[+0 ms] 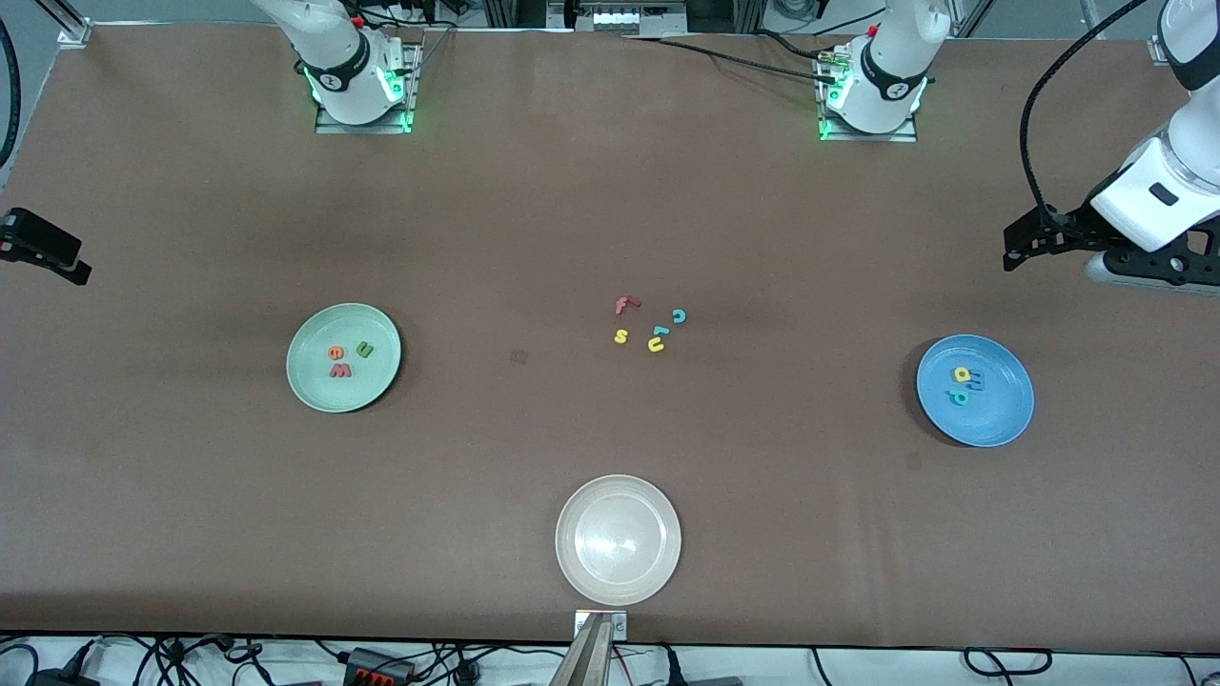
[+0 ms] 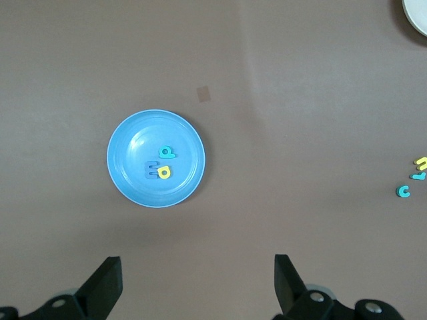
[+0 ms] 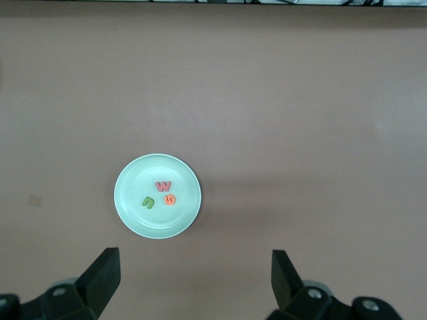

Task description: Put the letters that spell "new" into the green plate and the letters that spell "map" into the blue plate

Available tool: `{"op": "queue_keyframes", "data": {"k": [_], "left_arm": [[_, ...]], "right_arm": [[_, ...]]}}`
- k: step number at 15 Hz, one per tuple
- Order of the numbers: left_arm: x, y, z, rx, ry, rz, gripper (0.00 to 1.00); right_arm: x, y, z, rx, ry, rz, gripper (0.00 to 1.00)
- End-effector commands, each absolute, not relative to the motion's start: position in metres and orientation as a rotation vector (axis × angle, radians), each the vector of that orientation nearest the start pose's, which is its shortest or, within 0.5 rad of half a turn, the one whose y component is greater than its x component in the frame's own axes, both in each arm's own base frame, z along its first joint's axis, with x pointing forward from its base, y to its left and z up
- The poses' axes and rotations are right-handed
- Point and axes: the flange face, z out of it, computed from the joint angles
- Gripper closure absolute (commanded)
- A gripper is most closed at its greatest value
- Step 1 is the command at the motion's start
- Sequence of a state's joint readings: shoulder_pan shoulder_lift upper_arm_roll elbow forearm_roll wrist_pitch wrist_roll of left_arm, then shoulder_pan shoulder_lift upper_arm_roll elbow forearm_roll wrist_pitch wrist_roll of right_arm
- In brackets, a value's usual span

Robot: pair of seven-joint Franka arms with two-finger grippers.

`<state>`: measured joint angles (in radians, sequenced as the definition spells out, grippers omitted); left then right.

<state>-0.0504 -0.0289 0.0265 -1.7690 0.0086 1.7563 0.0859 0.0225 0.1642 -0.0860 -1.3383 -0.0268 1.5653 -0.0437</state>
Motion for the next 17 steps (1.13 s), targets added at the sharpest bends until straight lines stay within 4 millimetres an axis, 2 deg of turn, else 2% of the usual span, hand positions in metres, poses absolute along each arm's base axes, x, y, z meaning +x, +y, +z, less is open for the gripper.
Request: {"op": "queue_keyframes", "data": {"k": [1, 8, 17], "left_arm": [[0.558, -0.017, 0.568, -3.144, 0.186, -0.015, 0.0], [0.558, -0.021, 0.569, -3.14, 0.197, -0.017, 0.0], [0.558, -0.022, 0.569, -3.141, 0.201, -0.015, 0.0]], "right_arm": [[0.59, -0.039, 0.628, -3.185, 0.022, -0.053, 0.0], [0.546, -0.04, 0.613, -3.164, 0.041, -0.085, 0.0], [0.532, -0.04, 0.605, -3.162, 0.045, -0.034, 0.0]]}}
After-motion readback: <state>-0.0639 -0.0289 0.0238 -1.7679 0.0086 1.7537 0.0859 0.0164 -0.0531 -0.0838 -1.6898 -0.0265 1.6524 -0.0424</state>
